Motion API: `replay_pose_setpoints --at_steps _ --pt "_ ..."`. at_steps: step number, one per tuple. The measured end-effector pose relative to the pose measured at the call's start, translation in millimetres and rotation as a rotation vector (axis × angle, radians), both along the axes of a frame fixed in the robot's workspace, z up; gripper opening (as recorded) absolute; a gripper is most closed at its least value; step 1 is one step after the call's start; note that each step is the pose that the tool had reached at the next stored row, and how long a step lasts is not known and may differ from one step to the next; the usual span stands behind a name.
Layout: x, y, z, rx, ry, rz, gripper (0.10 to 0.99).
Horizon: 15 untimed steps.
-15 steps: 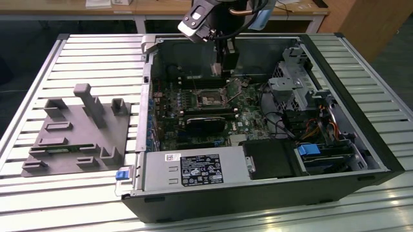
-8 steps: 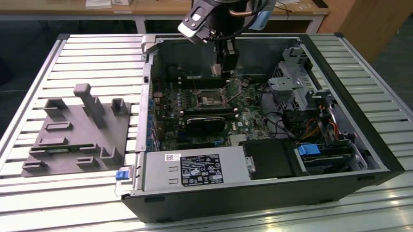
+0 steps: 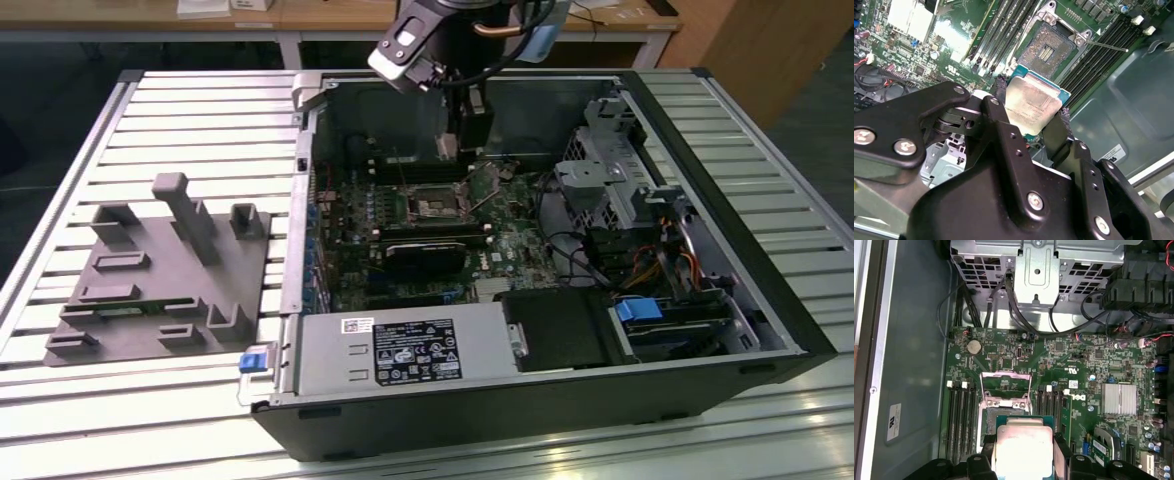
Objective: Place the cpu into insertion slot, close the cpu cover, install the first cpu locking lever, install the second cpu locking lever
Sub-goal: 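Place the cpu into insertion slot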
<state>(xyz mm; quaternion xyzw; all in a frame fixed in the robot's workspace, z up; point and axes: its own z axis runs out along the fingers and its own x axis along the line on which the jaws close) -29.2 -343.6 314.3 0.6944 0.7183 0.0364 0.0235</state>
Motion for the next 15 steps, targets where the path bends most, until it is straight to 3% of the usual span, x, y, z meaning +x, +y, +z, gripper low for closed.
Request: replay_pose_setpoints --at_steps 15 --pt "-2.2 0.0 -6.7 0.000 0.0000 0.000 0.537"
